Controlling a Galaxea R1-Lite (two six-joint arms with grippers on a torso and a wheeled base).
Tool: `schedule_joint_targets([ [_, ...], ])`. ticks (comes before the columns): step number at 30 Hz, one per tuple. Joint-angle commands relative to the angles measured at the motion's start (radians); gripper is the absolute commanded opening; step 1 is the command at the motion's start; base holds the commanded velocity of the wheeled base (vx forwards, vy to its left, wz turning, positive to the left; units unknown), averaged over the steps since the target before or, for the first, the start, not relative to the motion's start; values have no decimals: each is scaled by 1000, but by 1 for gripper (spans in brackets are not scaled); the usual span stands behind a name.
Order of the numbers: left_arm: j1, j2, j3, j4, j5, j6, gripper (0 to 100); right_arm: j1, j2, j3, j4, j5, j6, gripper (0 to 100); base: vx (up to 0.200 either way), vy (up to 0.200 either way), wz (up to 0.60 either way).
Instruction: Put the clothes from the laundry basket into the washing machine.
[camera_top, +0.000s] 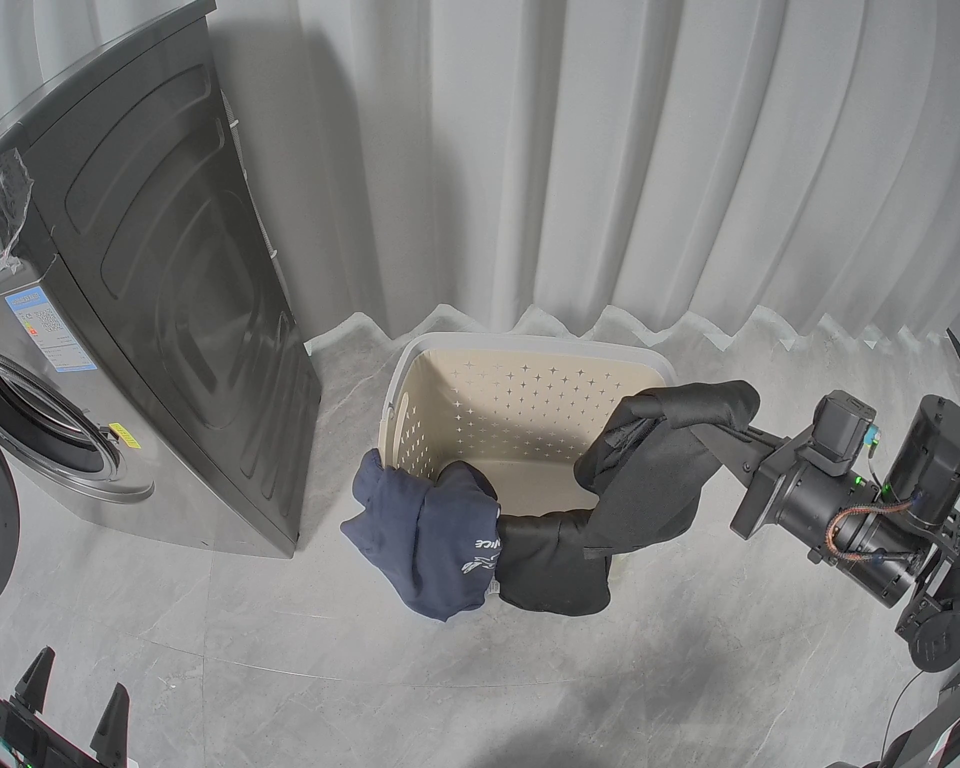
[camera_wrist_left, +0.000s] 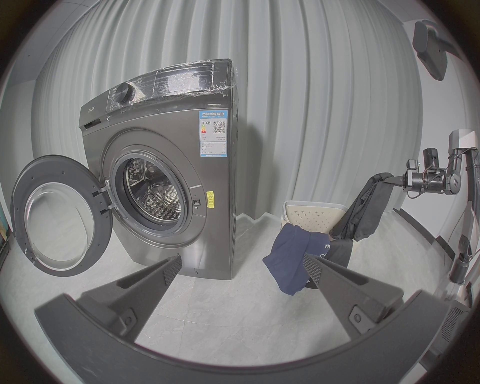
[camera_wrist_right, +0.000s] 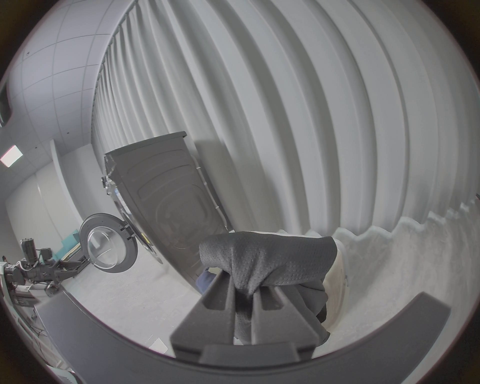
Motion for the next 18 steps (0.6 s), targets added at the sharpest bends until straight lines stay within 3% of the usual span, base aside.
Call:
schedule_joint_targets([
  [1,0,-12,15,0,1,0,100,39,-46,4,-2,-2,-13,0,0,0,0],
  [14,-1,-12,15,0,1,-2,100,44,-63,-2,-3,-1,-12,0,-185,0,0],
  [18,-1,-12,15,0,1,-2,100,59,-61,-2,-6,-2,-10,0,0,0,0],
])
